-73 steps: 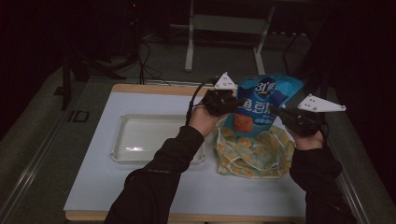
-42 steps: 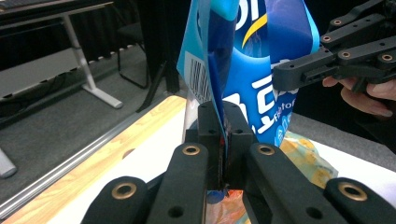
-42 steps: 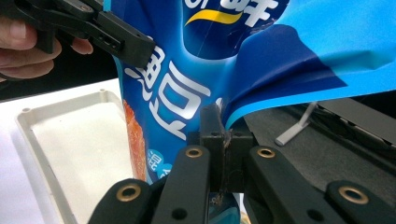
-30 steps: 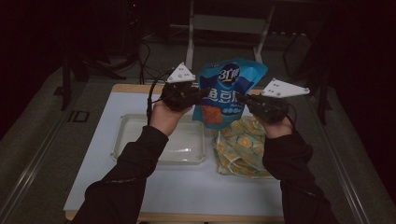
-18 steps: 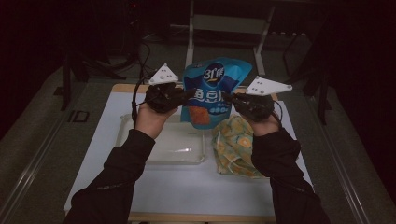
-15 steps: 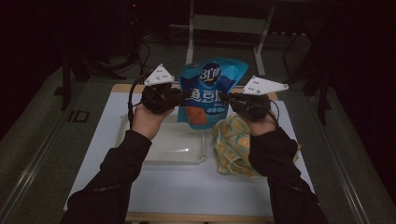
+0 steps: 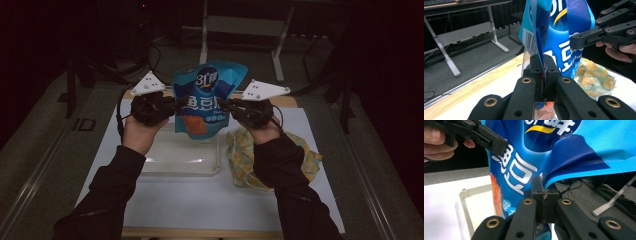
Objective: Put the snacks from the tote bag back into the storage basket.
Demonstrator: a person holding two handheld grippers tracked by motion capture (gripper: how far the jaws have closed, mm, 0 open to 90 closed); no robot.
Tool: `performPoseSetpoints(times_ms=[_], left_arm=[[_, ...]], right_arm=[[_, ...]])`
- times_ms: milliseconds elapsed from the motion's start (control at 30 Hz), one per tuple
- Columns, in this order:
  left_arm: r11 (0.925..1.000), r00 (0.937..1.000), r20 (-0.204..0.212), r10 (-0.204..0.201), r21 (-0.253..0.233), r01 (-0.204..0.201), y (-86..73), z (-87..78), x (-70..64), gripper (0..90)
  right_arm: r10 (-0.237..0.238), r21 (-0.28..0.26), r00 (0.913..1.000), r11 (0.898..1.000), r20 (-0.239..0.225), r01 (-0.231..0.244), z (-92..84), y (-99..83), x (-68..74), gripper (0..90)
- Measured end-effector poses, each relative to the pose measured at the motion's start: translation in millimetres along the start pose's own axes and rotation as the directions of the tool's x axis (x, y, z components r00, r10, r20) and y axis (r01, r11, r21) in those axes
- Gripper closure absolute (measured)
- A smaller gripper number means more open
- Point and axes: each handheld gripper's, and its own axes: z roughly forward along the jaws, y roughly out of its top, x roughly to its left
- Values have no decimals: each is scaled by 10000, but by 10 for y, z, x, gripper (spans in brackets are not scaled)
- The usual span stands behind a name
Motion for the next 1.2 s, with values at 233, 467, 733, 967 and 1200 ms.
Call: performPoseSetpoints(times_ms=[233,467,733,967,1200], left_arm=[[9999,9999,-50,-139,-57,138,-107,-80,20,898],[9997,9996,-58,-260,27,260,-255,-59,39,898],[9983,9986,-35,-521,272,522,-467,3,81,898],[9965,9970,58,-774,318,772,-660,66,95,898],[9942,9955,71,-946,518,941,-823,147,116,898]], right_arm=[[-43,-22,9997,10000,-241,42,74,-10,64,896],[35,120,9994,9999,-357,-31,150,-107,114,896],[206,380,9985,9991,-515,-186,279,-290,161,896],[324,577,9974,9979,-643,-287,350,-439,182,896],[566,801,9955,9955,-763,-505,436,-603,204,895]])
